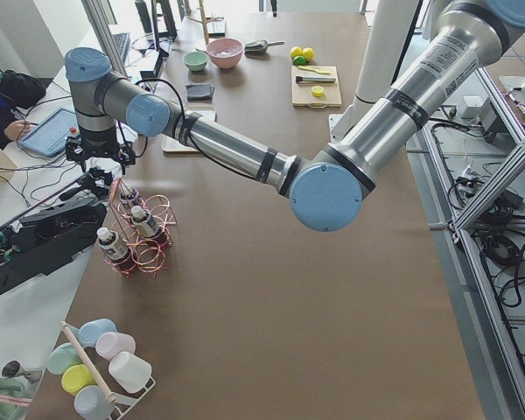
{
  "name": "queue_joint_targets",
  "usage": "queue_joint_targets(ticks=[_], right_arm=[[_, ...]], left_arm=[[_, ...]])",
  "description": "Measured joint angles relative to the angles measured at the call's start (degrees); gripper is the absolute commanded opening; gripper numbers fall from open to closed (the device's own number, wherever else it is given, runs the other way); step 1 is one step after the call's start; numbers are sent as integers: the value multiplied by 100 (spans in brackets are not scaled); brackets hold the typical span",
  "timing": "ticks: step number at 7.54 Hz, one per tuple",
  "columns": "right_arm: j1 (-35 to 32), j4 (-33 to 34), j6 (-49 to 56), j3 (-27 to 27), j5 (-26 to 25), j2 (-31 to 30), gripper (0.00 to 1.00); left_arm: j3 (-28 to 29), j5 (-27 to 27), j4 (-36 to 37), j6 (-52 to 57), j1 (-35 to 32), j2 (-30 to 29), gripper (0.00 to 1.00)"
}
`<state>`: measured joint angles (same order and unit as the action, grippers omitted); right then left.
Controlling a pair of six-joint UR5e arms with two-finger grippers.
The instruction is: Take tea from basket to plate
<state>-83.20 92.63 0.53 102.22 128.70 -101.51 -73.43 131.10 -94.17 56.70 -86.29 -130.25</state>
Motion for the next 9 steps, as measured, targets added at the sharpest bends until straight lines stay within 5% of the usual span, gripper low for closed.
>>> queue_joint_targets(ticks=[9], right_arm=[[32, 0, 0, 19, 6, 8, 99]], left_arm=[[1105, 127, 200, 657, 343, -421, 98]])
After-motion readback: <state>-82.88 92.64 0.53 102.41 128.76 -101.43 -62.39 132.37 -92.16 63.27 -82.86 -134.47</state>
